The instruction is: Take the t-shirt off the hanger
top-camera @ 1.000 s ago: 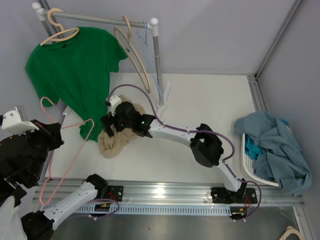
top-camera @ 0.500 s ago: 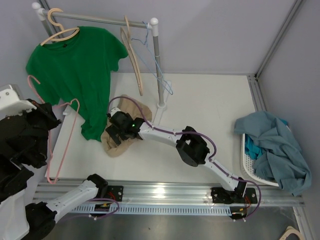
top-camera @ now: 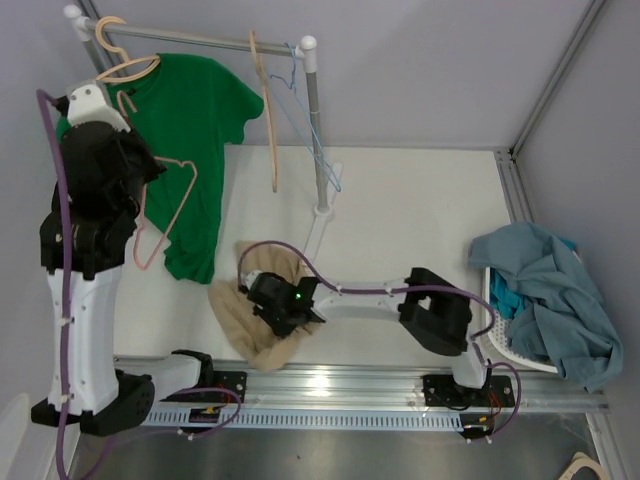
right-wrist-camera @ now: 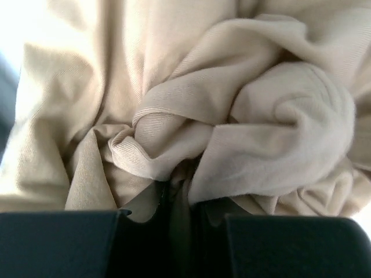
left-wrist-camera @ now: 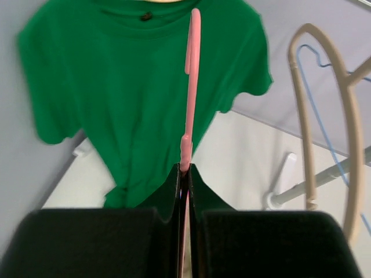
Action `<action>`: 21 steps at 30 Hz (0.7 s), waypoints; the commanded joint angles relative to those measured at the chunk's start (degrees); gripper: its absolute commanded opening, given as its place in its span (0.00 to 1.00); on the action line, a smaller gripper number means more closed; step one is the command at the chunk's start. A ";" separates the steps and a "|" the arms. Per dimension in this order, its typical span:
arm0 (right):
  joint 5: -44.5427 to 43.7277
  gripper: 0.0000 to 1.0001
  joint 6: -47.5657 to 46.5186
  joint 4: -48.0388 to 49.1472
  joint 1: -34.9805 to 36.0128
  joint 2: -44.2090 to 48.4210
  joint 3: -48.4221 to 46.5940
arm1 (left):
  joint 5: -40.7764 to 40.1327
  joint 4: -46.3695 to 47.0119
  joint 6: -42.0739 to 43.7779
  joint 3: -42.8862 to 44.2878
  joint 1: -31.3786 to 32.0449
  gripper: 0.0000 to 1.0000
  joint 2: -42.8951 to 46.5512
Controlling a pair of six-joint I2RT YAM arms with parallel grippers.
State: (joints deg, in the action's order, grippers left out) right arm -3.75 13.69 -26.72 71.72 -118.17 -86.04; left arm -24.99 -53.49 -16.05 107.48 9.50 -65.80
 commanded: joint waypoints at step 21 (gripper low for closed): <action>-81.35 0.00 -27.19 8.99 -24.07 52.84 -15.76 | 20.24 35.65 7.00 -9.75 -2.38 0.01 -7.41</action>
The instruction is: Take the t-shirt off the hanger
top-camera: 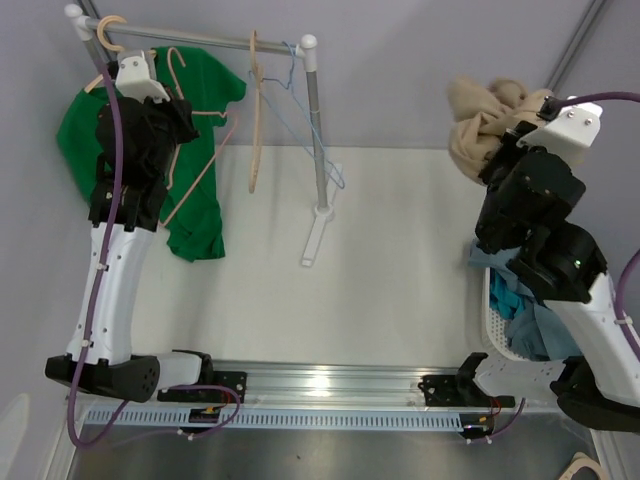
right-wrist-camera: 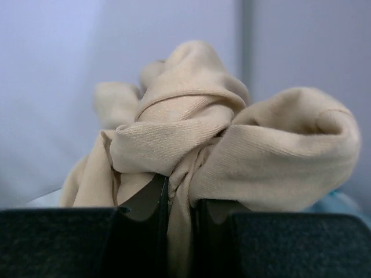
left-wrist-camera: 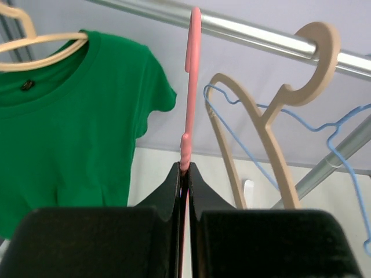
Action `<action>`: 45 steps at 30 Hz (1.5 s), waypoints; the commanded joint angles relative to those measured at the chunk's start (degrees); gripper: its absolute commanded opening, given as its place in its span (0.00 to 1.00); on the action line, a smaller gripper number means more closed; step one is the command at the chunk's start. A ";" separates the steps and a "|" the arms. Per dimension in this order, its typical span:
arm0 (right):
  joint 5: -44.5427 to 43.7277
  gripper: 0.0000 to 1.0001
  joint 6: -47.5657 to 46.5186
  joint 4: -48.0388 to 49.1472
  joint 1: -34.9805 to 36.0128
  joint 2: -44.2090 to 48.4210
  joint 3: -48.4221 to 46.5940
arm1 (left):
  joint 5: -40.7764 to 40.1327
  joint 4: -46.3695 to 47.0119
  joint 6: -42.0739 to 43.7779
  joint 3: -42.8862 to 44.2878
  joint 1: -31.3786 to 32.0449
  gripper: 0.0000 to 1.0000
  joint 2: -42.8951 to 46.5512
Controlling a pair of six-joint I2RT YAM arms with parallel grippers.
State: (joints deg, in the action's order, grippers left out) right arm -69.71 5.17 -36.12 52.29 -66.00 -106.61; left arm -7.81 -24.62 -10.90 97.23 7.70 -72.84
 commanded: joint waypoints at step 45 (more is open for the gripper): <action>24.88 0.17 41.06 -7.48 -70.66 15.02 39.81 | 18.10 8.36 -1.32 15.53 -0.85 0.01 -19.62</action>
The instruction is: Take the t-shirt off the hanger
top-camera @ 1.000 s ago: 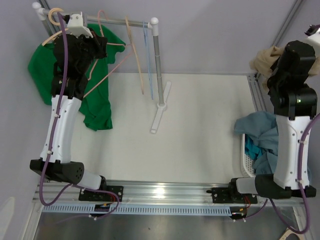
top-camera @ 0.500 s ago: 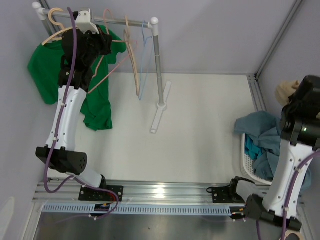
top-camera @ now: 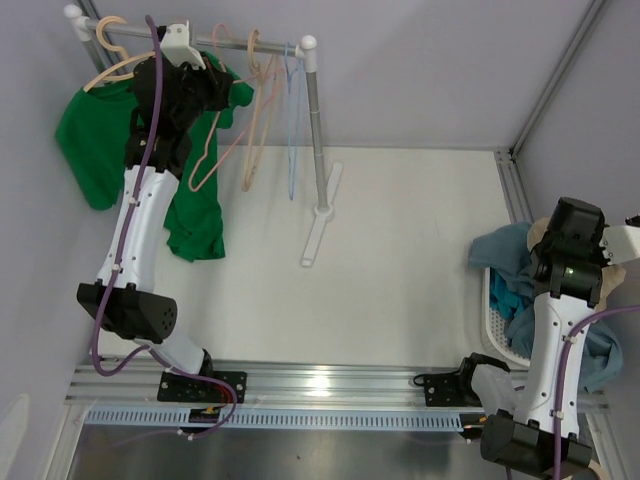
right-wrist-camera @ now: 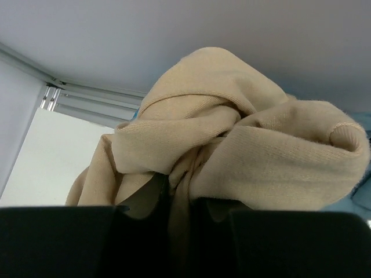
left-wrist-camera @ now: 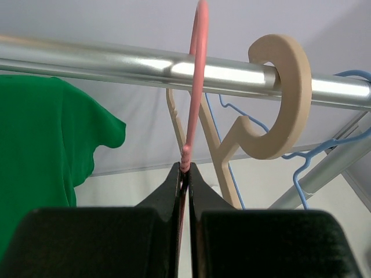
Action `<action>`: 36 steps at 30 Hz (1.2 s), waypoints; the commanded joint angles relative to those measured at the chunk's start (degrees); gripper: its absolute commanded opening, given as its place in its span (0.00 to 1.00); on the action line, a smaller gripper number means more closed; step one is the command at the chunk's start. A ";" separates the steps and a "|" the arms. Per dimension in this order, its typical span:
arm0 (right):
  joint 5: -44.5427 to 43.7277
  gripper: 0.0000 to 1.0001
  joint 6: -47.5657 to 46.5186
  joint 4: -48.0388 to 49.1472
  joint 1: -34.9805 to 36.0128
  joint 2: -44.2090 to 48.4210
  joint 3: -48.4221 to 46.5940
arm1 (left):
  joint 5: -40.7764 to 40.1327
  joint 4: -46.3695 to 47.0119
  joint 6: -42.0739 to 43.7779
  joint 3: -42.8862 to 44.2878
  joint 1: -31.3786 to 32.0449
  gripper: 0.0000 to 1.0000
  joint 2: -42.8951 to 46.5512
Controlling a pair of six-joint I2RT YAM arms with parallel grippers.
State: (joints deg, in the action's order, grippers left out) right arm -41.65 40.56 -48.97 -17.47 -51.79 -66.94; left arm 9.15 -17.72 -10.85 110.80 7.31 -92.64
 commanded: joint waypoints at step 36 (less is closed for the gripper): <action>10.09 1.00 -15.06 17.24 25.82 -24.40 -36.77 | 13.87 -4.70 -2.33 1.34 -27.35 0.99 4.76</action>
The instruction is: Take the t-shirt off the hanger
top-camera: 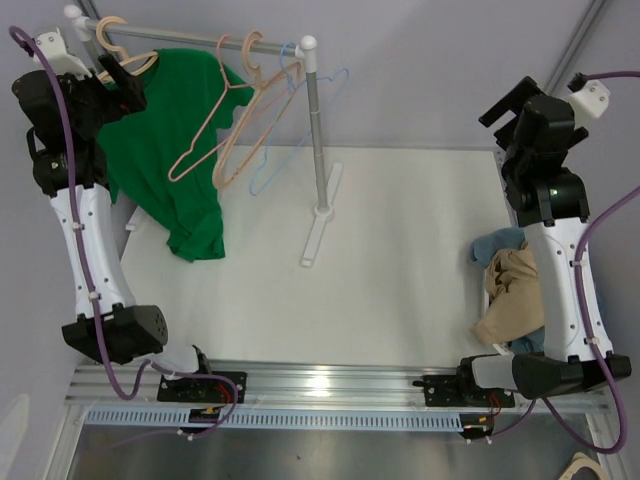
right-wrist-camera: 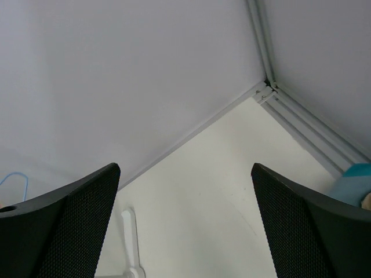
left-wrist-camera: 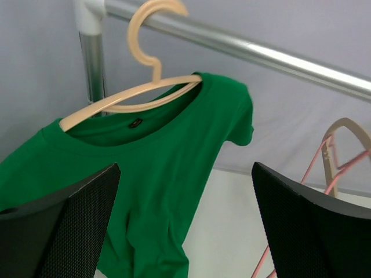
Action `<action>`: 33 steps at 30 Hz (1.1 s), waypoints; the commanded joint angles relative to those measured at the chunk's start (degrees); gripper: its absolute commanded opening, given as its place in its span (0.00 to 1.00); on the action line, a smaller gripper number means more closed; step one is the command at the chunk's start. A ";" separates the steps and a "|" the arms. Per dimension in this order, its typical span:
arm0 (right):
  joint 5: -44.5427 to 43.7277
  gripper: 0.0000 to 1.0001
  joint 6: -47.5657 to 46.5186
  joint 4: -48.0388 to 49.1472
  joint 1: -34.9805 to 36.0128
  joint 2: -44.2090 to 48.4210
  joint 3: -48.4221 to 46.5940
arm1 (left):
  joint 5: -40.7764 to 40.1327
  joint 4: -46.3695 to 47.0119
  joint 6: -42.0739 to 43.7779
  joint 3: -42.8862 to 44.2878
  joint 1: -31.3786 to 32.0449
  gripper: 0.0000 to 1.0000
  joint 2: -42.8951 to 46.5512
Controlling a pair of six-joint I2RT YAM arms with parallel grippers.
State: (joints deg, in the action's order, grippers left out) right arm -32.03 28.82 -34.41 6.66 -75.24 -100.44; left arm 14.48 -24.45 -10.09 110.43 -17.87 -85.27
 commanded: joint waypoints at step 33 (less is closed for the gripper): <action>2.24 0.99 -7.73 12.88 3.63 -3.07 4.90 | 10.04 15.75 -2.57 24.21 -1.03 0.55 -28.98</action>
State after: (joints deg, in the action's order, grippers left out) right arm -29.41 21.93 -24.18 9.85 -80.47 -95.83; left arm 24.58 -8.47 -14.50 131.11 -19.73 -114.63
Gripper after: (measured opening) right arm 0.993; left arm 0.575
